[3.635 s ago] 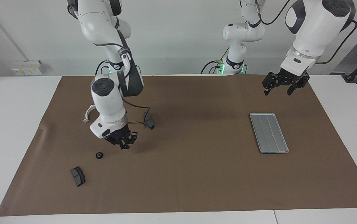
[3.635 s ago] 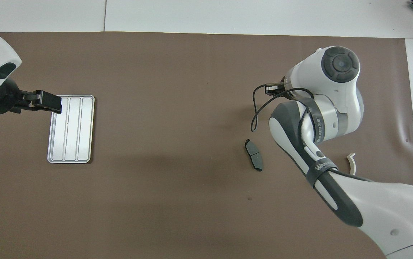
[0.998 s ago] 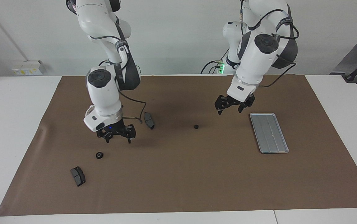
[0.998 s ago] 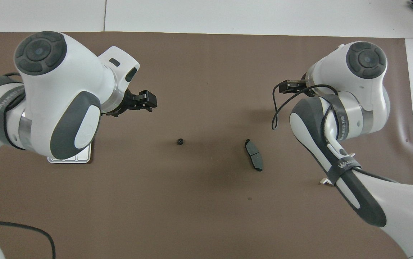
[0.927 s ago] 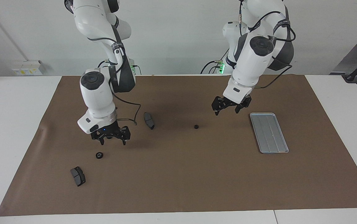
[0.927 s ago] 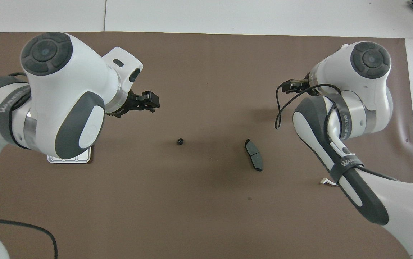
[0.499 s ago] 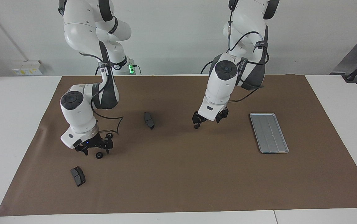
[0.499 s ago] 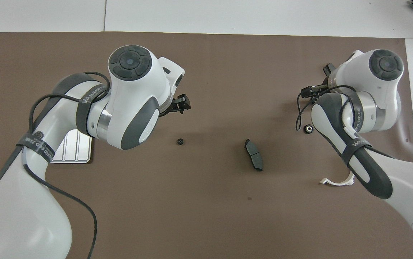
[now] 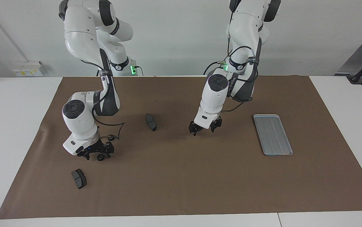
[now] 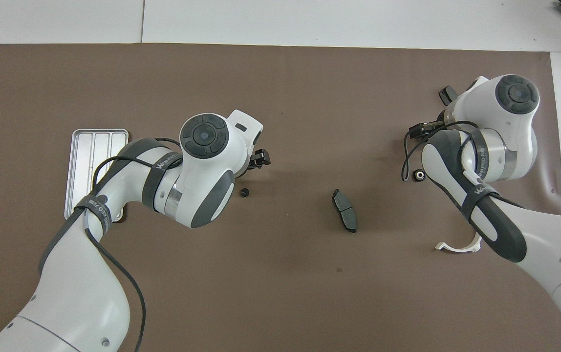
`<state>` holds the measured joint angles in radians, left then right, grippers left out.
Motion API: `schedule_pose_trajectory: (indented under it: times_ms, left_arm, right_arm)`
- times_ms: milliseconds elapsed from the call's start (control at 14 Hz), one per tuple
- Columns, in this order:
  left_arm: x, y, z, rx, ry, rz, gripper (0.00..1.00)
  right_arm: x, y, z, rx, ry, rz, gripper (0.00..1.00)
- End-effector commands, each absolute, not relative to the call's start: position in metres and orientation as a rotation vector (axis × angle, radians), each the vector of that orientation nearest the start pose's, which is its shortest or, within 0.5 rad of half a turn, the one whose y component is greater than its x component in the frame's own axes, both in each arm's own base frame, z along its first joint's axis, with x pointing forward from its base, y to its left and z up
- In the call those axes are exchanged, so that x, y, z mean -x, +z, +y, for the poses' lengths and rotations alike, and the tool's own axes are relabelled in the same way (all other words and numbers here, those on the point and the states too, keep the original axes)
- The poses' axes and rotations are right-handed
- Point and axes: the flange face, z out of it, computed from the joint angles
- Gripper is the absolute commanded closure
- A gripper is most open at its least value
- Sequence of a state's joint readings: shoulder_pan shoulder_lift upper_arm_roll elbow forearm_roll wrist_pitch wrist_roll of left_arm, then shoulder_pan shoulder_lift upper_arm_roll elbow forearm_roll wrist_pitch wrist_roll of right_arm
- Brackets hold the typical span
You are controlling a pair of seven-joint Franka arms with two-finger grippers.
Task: Pick bearing gear from pile to tray
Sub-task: 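Lower the left gripper onto the gear at mid-table and grasp it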
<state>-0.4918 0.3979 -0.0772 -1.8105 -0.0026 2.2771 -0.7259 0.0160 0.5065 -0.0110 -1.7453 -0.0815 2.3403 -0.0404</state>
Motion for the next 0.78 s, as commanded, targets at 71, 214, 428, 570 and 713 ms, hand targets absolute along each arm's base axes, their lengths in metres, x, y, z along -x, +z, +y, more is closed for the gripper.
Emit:
schedule_pose_trajectory:
  times_ms: [71,214,428,570,713]
  left_arm:
    - [-0.518,0.328,-0.343,3.174,-0.078,-0.250,0.00]
    - [-0.505,0.321,-0.344,3.169,-0.067,-0.267,0.00]
    - [-0.501,0.320,-0.347,3.176,-0.081,-0.283,0.00]
    - [-0.501,0.314,-0.350,3.179,-0.084,-0.273,0.00]
    - [-0.502,0.313,-0.351,3.183,-0.090,-0.264,0.00]
  right_arm:
    - [-0.663,0.282,-0.001,3.186,-0.107,-0.199,0.00]
    - [-0.660,0.282,0.000,3.182,-0.058,-0.210,0.02]
    - [-0.660,0.282,0.000,3.175,-0.059,-0.198,0.07]
    - [-0.665,0.286,0.001,3.174,-0.112,-0.196,0.09]
    - [-0.667,0.286,0.001,3.173,-0.137,-0.195,0.11]
